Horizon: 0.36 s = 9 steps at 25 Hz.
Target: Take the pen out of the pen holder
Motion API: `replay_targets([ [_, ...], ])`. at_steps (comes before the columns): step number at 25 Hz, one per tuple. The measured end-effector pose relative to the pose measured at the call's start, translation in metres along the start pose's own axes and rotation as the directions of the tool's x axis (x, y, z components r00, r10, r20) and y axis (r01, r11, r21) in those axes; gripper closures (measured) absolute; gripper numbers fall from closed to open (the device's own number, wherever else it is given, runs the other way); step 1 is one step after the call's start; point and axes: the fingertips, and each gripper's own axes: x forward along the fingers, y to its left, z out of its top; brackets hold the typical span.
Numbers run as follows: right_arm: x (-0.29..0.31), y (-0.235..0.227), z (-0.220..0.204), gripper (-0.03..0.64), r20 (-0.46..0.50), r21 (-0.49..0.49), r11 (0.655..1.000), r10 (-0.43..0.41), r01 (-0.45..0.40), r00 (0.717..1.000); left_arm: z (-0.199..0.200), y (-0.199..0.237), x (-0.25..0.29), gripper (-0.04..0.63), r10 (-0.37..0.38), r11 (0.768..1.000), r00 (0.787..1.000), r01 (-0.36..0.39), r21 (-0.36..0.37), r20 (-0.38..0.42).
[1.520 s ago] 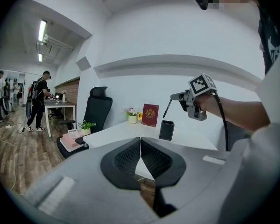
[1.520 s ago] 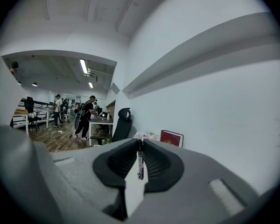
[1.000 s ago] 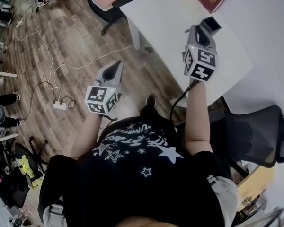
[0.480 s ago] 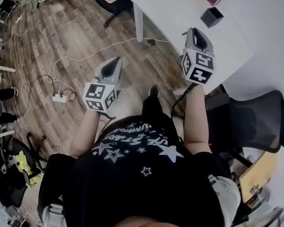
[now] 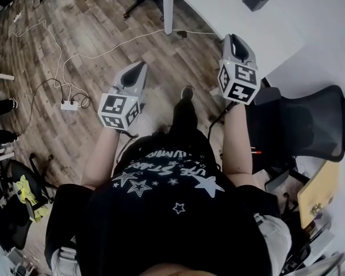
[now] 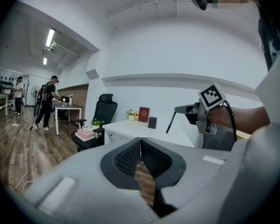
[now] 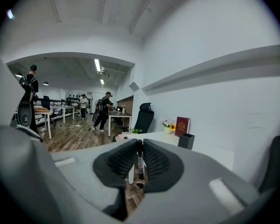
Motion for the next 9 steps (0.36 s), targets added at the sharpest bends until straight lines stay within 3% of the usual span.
replay_targets([
  [9,-0.068,0.025,-0.021,0.575,-0.033,-0.006,1.0,0.005,-0.005,0.999,-0.006,-0.028,-0.049,0.583,-0.025,1.0,1.0,0.025,-0.003,0.008],
])
